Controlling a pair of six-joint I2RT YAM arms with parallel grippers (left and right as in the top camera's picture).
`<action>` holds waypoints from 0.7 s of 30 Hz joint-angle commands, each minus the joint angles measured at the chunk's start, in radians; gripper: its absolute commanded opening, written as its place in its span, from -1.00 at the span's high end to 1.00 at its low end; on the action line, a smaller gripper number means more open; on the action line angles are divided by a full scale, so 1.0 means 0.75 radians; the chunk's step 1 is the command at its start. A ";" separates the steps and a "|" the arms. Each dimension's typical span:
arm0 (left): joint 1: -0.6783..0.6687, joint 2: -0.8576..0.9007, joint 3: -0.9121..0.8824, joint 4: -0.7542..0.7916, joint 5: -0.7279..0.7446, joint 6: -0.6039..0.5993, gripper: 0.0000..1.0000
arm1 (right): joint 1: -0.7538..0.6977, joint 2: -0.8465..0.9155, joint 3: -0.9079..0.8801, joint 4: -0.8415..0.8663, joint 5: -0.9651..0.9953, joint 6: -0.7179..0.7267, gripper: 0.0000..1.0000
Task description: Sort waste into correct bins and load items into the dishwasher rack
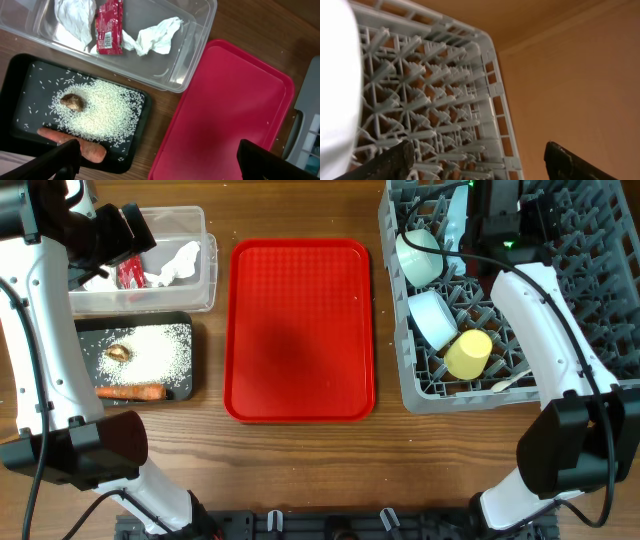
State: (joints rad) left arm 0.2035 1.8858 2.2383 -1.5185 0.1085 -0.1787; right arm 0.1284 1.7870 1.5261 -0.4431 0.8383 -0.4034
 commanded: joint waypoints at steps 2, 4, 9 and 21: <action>0.006 0.001 0.008 -0.001 -0.008 -0.017 -1.00 | 0.080 -0.124 0.006 -0.012 -0.016 0.242 -0.90; 0.006 0.001 0.008 0.000 -0.008 -0.017 -0.99 | 0.164 -0.293 0.006 -0.127 -0.048 0.275 -0.99; 0.006 0.001 0.008 -0.001 -0.008 -0.017 -1.00 | 0.424 -0.734 0.006 -0.561 -0.497 0.446 -1.00; 0.006 0.001 0.008 -0.001 -0.008 -0.017 -1.00 | 0.470 -0.990 0.006 -0.833 -0.810 0.436 -1.00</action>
State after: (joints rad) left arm 0.2035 1.8858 2.2379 -1.5192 0.1047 -0.1787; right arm 0.4774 1.0344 1.5295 -1.0626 0.2157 -0.0860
